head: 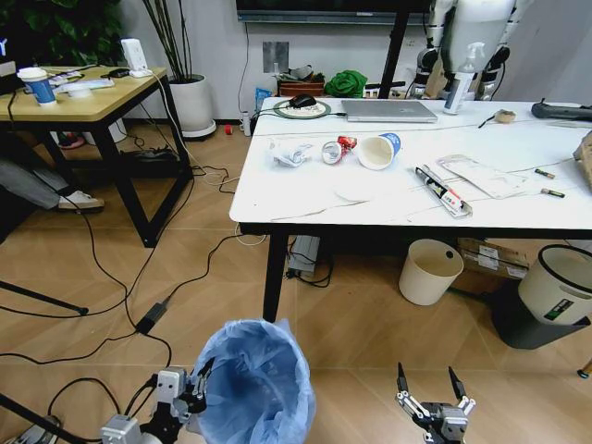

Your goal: Pick up the trash bin and place the trash from the table into it.

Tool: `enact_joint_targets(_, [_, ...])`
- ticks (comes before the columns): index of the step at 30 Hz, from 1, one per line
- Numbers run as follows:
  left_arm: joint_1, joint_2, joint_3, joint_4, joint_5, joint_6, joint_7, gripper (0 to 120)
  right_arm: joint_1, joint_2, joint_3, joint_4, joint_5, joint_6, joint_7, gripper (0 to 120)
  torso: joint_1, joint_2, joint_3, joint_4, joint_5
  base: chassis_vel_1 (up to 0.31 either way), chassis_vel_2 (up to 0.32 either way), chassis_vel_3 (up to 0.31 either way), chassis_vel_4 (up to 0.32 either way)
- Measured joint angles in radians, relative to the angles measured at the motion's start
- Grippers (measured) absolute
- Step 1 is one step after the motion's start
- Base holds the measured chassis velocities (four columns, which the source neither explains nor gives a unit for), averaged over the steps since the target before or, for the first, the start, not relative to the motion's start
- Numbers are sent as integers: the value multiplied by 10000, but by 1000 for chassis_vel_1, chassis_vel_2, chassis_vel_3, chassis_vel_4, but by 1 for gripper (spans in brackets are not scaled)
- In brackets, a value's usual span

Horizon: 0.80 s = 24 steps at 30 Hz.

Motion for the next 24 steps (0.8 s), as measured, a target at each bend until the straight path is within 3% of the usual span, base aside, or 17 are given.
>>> enact_joint_targets(15, [-144,-112,9,250,189,-206,438,0,-77,0,23,6,0,-8,-5,100,38,76,38,-1,0,0,0,0,0])
enact_joint_targets(24, [-237,-83,68,255,101,-87,464,0,-49,0,36,5,11,-5,-5,100,171,468,297,-1,0,0,0,0,0])
